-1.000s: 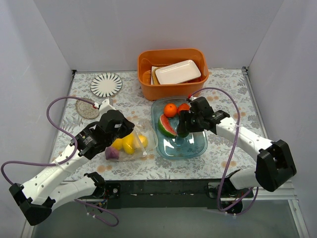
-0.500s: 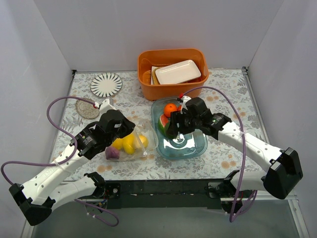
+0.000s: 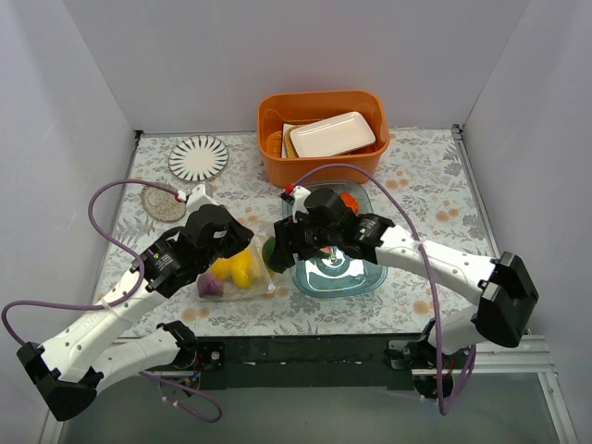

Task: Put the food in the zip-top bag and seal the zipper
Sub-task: Place the fake fruit in the zipper food storage bag.

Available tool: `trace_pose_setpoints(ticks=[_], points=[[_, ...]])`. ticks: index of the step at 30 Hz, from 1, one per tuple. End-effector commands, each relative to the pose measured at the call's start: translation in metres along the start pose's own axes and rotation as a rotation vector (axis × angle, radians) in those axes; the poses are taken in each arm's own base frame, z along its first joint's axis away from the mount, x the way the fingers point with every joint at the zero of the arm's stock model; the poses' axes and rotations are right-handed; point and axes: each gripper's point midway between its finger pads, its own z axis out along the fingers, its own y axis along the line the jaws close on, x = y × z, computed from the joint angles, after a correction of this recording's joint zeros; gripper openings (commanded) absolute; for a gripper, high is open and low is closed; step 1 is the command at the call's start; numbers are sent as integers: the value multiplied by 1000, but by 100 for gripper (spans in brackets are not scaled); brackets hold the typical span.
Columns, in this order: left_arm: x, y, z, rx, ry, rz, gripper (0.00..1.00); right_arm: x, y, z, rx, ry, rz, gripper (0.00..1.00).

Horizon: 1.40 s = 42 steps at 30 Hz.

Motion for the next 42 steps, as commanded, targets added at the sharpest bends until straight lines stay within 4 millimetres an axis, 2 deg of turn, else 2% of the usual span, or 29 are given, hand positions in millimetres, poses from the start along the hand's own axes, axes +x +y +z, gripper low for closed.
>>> trace_pose_setpoints(ticks=[1,9,16,19,23,28,29,34,38,42], points=[[-9,-15,-9,60,-14,-22,0,-15,17,25,-57,-21,-31,44],[-17,-17,-21,75,-31,-36,0,-35,38,42,-143,-82,-48,45],[-24,-21,-26,91,-56,-58,0,-33,53,48,-241,-97,-26,48],[-30,-23,-30,99,-73,-65,0,-28,55,53,-261,-73,-16,54],[-39,-24,-36,103,-103,-77,0,-27,55,55,-259,-74,-17,71],[-42,-20,-40,95,-122,-80,0,-34,57,47,-252,-96,-25,81],[-43,-19,-40,92,-125,-82,0,-34,57,46,-249,-101,-30,88],[-42,-16,-40,86,-126,-88,0,-45,59,30,-233,-160,-55,92],[-44,-17,-41,86,-134,-90,0,-58,45,10,-132,-235,-54,93],[-41,-14,-39,77,-128,-85,0,-59,18,-11,21,-273,-46,95]])
